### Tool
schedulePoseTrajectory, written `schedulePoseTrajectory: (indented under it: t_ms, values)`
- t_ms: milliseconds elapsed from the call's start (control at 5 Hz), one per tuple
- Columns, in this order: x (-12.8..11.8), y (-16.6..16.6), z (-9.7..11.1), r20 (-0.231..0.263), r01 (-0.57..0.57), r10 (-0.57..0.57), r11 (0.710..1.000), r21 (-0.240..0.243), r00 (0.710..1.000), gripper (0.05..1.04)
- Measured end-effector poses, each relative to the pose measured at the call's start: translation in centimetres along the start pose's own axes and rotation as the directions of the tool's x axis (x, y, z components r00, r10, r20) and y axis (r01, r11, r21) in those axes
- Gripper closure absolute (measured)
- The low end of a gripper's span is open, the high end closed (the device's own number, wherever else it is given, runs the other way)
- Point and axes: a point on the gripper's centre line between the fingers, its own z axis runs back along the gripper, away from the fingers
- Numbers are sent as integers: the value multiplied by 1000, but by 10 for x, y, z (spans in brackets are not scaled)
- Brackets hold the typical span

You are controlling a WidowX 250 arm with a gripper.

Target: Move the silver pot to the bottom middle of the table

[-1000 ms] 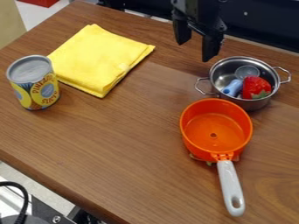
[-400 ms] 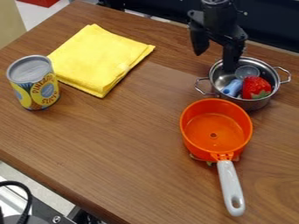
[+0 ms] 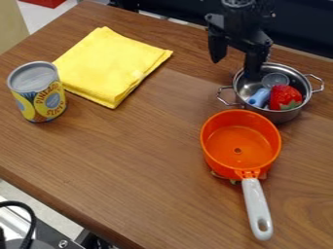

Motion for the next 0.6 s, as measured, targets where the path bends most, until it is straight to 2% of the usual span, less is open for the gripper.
schedulePoseTrajectory:
  t_ms: [200, 600]
  values:
    - [-1, -1, -2, 7, -4, 4, 1000, -4, 1000, 84]
    - [-7, 1, -9, 0, -2, 2, 1000, 28, 1000, 84]
